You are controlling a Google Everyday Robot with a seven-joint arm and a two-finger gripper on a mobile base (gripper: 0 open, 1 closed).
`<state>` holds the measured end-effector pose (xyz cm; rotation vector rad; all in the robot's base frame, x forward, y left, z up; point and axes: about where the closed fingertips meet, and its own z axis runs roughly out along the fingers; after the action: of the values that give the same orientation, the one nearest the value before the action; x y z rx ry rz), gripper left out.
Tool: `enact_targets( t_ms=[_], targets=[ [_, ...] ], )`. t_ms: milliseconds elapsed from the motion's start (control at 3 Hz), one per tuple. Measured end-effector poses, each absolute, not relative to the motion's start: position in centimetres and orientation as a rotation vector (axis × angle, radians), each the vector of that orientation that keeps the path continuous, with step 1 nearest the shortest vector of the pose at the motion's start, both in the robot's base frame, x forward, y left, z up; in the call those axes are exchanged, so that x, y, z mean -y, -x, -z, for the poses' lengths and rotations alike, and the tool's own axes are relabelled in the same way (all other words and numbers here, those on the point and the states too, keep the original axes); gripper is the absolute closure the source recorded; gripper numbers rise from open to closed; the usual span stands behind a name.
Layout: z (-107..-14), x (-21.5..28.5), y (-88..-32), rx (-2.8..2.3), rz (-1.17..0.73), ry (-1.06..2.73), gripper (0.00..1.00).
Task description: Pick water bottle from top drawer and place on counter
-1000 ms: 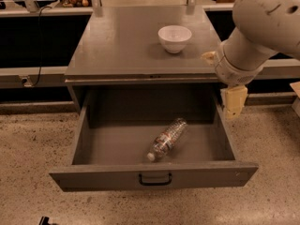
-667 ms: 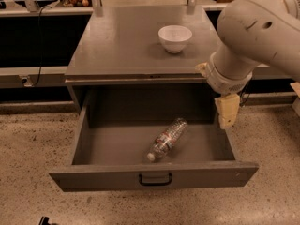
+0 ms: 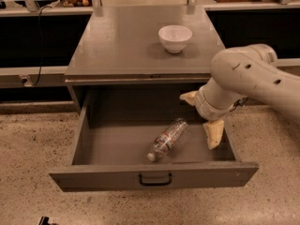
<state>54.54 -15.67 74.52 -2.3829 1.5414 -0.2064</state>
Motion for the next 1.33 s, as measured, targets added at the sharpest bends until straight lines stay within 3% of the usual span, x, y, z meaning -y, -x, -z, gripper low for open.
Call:
enact_targets(
  t_ms=[667,1333],
  targets=[
    [-73.6,14.0,-55.0,-1.451,0.133,2.428,0.00],
    [-67.3,10.5,-56.3,-0.921,0.024,2.801,0.00]
  ],
)
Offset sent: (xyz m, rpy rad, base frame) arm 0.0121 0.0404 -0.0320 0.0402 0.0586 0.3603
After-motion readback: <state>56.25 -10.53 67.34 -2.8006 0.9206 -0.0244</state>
